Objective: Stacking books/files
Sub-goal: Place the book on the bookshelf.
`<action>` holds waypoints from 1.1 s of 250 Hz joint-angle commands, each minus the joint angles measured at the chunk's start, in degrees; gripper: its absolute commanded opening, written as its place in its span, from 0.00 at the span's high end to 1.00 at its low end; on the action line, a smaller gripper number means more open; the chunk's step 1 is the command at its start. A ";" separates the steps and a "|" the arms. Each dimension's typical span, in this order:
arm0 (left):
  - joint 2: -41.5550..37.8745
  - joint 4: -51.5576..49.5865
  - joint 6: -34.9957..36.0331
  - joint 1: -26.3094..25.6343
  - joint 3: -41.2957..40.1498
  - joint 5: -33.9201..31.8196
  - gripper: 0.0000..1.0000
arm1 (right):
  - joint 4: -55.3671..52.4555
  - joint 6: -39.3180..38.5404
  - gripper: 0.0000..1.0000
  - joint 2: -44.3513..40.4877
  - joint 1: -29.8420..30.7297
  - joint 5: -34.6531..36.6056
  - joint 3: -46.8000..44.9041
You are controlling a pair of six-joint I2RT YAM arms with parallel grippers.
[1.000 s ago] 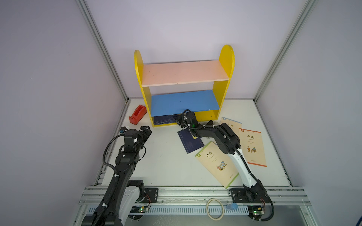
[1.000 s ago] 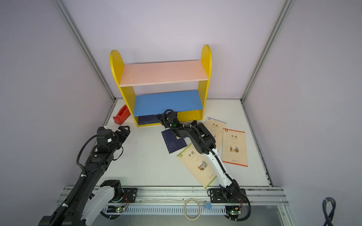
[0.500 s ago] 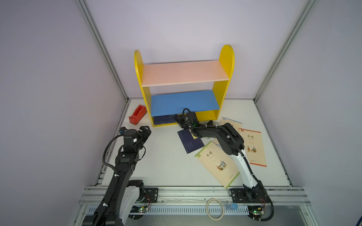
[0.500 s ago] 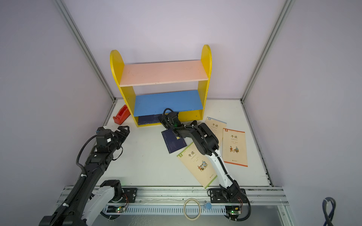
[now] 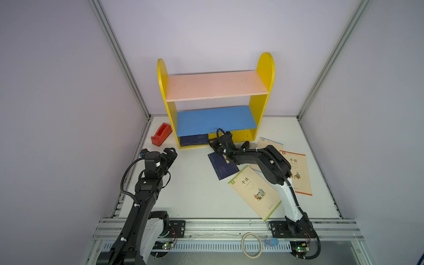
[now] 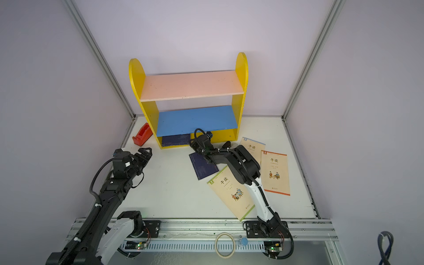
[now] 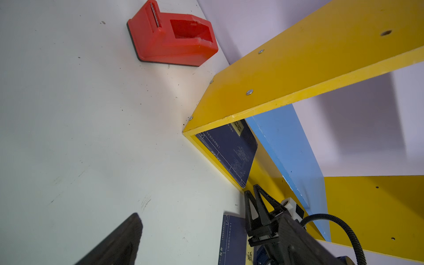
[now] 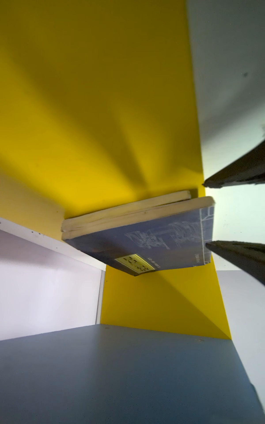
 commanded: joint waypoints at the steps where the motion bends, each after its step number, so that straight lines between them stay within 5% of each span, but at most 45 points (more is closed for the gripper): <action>1: 0.39 0.54 -0.20 0.13 0.04 0.38 0.05 | 4.91 0.81 0.67 -1.06 0.84 1.28 -1.33; 113: 1.23 0.85 -0.27 0.22 -0.04 0.63 0.04 | 5.20 3.46 0.80 3.45 2.41 0.29 2.40; 275: 1.02 0.54 -0.39 0.30 0.06 1.10 0.04 | 4.37 4.20 0.76 3.77 2.81 2.53 1.94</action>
